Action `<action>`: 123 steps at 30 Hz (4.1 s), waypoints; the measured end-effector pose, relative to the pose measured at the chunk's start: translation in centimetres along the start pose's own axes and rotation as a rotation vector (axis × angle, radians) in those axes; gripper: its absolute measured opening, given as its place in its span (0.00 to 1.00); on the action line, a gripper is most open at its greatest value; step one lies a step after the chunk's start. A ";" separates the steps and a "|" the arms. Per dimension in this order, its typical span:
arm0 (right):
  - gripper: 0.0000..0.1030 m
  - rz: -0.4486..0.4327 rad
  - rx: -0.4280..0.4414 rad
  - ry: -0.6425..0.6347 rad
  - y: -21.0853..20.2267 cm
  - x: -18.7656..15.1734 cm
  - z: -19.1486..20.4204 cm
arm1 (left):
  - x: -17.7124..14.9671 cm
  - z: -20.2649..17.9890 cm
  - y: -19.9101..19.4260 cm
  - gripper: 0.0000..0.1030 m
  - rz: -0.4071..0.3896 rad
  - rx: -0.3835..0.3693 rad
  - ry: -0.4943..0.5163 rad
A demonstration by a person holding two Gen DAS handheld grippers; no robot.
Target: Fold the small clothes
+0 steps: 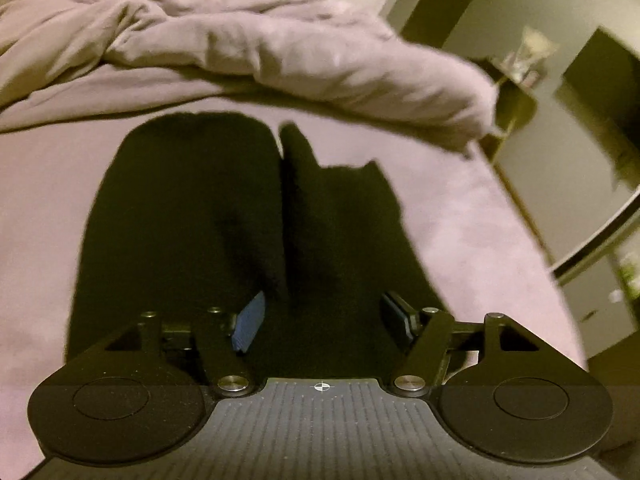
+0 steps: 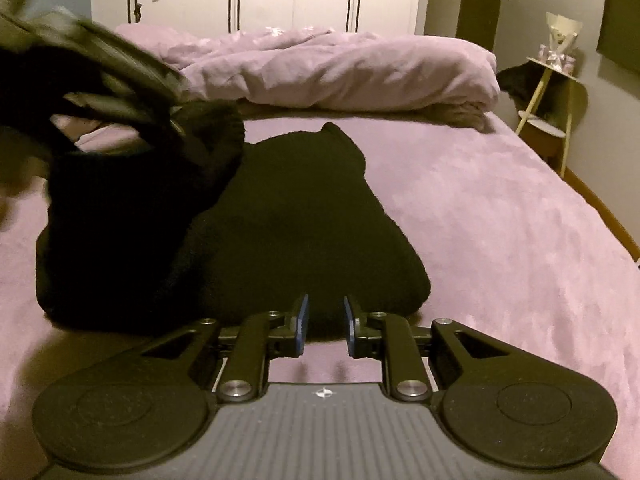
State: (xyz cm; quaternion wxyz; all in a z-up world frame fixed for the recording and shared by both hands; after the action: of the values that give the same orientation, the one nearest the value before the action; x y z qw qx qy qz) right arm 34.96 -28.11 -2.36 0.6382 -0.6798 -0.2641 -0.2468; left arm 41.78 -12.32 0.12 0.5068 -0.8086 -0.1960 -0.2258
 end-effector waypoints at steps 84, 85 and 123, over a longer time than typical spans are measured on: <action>0.16 0.305 0.566 0.277 12.3 9.5 9.8 | -2.1 19.2 1.2 0.80 0.277 0.344 -0.224; 0.16 0.262 0.515 0.164 11.5 10.1 10.4 | -1.6 19.1 0.9 0.80 0.269 0.337 -0.228; 0.26 0.231 0.691 0.440 9.8 10.1 0.9 | -3.8 14.6 -1.5 0.94 0.237 0.168 -0.130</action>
State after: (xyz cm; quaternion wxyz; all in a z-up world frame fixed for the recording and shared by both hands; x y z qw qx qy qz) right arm 49.08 -27.26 -2.85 0.8932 -0.3820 -0.1109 -0.2096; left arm 40.25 1.24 -6.58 0.5819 -0.7937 -0.1498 -0.0946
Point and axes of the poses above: each gripper's, at about its wrist camera, not at the fingertips, and y roughly the way its jaws point, z to its left, x to its top, the point moved 7 cm from there along y, roughly the way its jaws point, and after that the axes turned 1 degree about z, right-handed, at the moved point
